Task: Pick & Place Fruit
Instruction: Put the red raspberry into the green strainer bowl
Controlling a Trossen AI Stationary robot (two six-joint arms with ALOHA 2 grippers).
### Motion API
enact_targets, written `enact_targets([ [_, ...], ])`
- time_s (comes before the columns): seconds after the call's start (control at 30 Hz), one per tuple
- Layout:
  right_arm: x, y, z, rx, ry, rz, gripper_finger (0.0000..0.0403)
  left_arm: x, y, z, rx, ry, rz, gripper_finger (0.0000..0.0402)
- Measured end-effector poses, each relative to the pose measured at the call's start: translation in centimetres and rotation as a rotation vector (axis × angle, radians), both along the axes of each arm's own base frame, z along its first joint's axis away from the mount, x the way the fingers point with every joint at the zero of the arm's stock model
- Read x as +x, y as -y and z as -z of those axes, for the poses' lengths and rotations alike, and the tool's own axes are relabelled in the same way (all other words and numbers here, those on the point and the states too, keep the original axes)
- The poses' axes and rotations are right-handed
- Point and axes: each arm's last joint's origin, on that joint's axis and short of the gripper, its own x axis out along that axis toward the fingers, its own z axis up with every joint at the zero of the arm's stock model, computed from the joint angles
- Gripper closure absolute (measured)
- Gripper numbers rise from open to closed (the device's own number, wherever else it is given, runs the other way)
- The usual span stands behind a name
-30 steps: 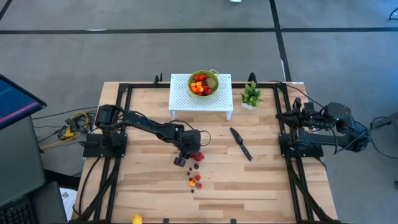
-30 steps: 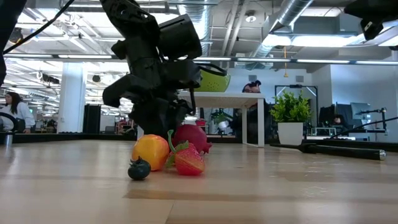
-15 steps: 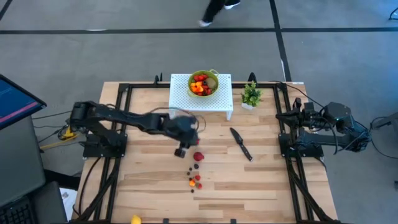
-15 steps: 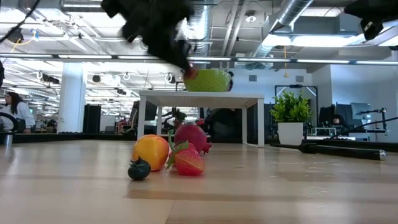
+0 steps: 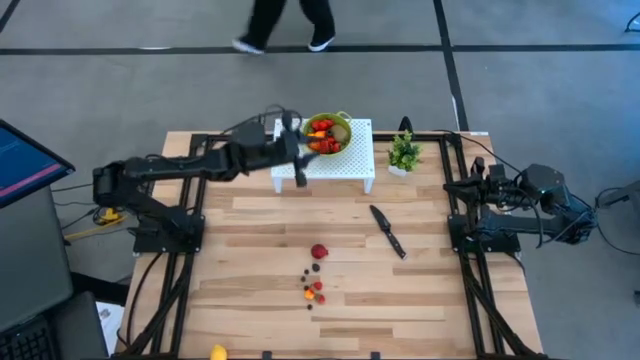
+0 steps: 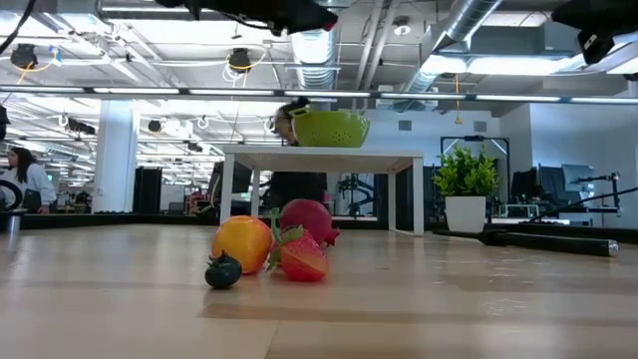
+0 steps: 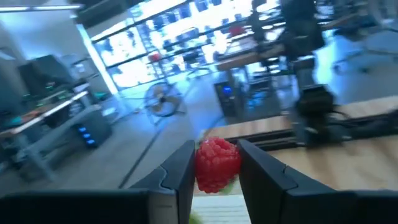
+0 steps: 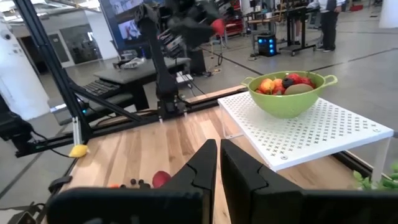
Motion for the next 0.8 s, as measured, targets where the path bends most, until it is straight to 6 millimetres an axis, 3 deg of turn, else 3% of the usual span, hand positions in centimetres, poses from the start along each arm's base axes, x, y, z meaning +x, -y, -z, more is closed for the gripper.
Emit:
enact_targets([
  [0.23,0.0,0.0,0.0,0.0,-0.001,0.0,0.0386,-0.7,-4.8,0.7,-0.067,0.01,-0.147,0.0299],
  [0.47,0.0,0.0,0.0,0.0,-0.001,0.0,0.0386,-0.2,-8.8,4.4,-0.173,-0.077,-0.249,0.0299],
  [0.63,0.0,0.0,0.0,0.0,-0.001,0.0,0.0386,0.1,-10.2,6.2,-0.222,-0.116,-0.284,0.0299],
  [0.8,0.0,0.0,0.0,0.0,-0.001,0.0,0.0386,0.4,-10.3,7.6,-0.274,-0.179,-0.282,0.0299],
])
